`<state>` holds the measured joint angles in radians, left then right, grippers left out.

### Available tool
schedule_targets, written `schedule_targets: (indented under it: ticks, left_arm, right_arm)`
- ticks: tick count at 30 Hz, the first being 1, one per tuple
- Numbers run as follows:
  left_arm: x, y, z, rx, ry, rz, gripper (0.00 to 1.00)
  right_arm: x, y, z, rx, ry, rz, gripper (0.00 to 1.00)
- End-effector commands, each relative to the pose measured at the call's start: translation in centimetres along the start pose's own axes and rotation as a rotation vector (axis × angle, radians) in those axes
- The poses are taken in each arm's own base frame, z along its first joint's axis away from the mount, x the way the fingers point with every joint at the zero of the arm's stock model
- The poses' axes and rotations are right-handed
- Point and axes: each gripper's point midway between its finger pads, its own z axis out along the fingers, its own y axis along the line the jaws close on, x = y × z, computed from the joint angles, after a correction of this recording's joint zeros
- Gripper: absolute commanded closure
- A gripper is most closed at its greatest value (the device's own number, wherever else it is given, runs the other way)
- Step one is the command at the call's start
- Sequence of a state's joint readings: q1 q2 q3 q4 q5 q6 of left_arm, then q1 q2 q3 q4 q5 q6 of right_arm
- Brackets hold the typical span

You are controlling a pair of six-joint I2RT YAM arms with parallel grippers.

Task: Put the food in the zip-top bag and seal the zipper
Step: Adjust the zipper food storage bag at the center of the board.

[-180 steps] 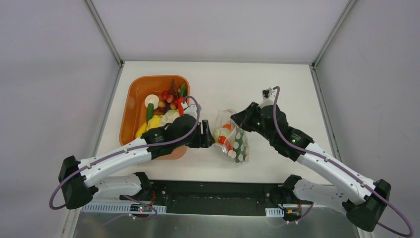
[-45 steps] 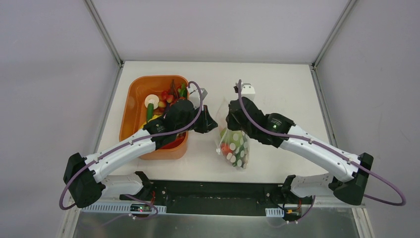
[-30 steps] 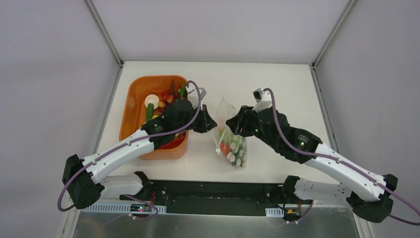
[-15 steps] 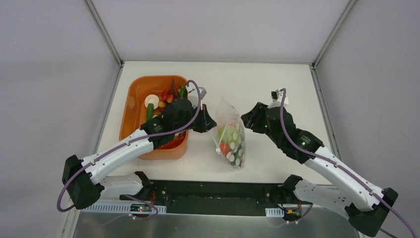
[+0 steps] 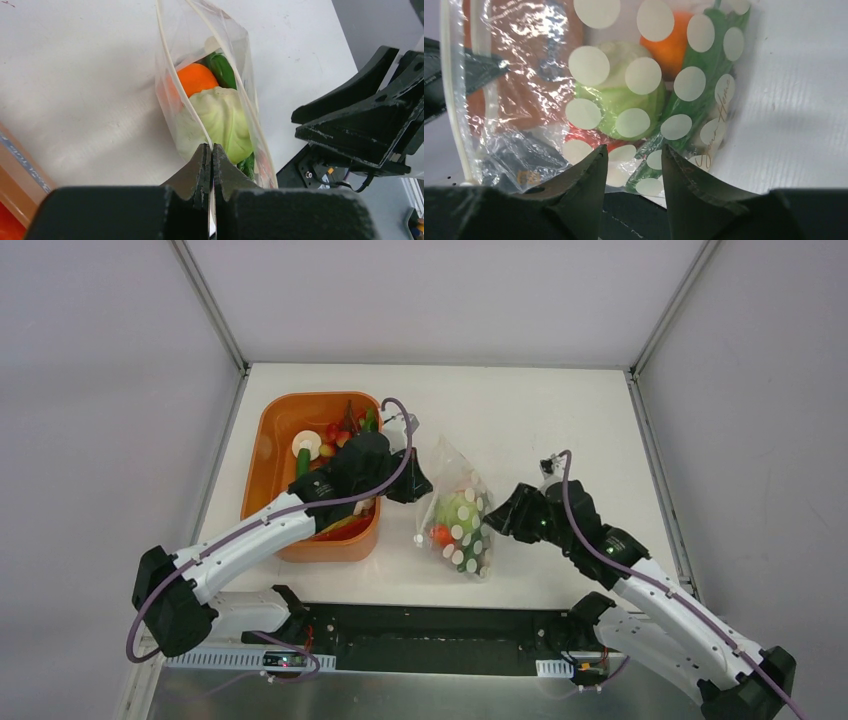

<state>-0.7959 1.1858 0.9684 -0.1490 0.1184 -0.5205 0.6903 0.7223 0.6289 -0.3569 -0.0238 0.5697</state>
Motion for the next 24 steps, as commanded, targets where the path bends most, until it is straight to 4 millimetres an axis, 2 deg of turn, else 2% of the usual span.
schedule_targets:
  ticks: [1,4,8,16,20,24]
  left_arm:
    - [-2.1,-0.3,0.1,0.054,-0.032,0.044,1.00]
    - [-2.6,0.1,0.8,0.101,-0.010,0.063,1.00]
    - [-3.6,0.0,1.4,0.144,0.035,0.139,1.00]
    - [-5.2,0.6,3.6,0.170,0.096,0.176,1.00]
    - [-5.9,1.3,4.5,0.165,0.123,0.172,1.00]
    - [-6.0,2.3,5.4,0.145,0.170,0.185,1.00]
  right_arm:
    - [1.1,1.7,1.1,-0.105,0.061,0.038,0.55]
    - [1.6,1.9,2.3,-0.122,0.084,0.051,0.59]
    - [1.0,2.7,3.0,-0.138,0.078,0.057,0.61]
    - [-0.3,1.6,3.2,-0.088,-0.008,0.048,0.61]
    - [-0.4,1.4,3.2,-0.090,-0.016,0.053,0.66]
    - [-0.2,1.5,4.0,-0.104,0.011,0.032,0.71]
